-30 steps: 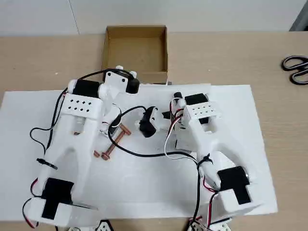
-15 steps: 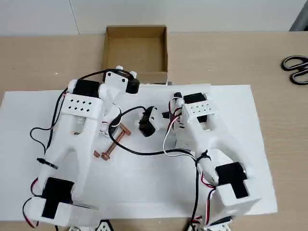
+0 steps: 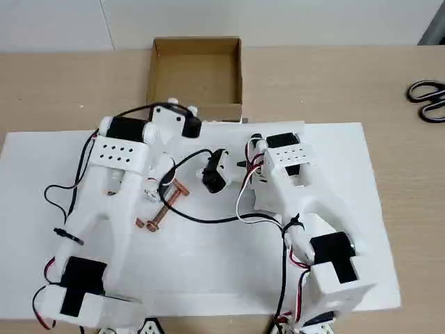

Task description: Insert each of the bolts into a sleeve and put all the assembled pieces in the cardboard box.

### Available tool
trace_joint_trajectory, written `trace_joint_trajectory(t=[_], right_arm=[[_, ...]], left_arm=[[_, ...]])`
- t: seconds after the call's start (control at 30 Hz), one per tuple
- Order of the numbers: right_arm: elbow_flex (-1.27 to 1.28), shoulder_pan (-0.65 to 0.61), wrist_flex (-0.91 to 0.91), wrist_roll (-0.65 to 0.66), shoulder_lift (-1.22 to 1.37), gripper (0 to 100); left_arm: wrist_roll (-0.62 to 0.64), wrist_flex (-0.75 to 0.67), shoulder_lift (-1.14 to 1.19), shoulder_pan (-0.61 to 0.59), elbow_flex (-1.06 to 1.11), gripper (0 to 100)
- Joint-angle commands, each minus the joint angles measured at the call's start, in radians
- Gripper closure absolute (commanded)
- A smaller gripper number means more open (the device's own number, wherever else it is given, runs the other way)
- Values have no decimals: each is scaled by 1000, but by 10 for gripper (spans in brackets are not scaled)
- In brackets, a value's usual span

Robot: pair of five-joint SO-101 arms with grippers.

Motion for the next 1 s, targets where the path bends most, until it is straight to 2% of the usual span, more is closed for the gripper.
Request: trace_joint_trajectory(t=[0.0,0.13,0.3,0.47,0.6,0.77,0.97], right_arm=[[6,-2,30,5,51,985],[-8,2,59,-28,50,987],[-157,2,211,-124,-30,986],[-270,2,283,-282,-176,989],[-295,31,349,-393,-242,994],[-295,188,406,-496,-228,995],[-293,421,417,-522,-228,995]], left_arm=[[-2,0,-5,0,24,994],[-2,0,-14,0,28,994],[0,6,-15,0,27,994],[5,6,-15,0,27,994],[68,6,-15,-2,27,994],[86,6,-5,-32,-28,994],[140,25,75,-114,-197,994]])
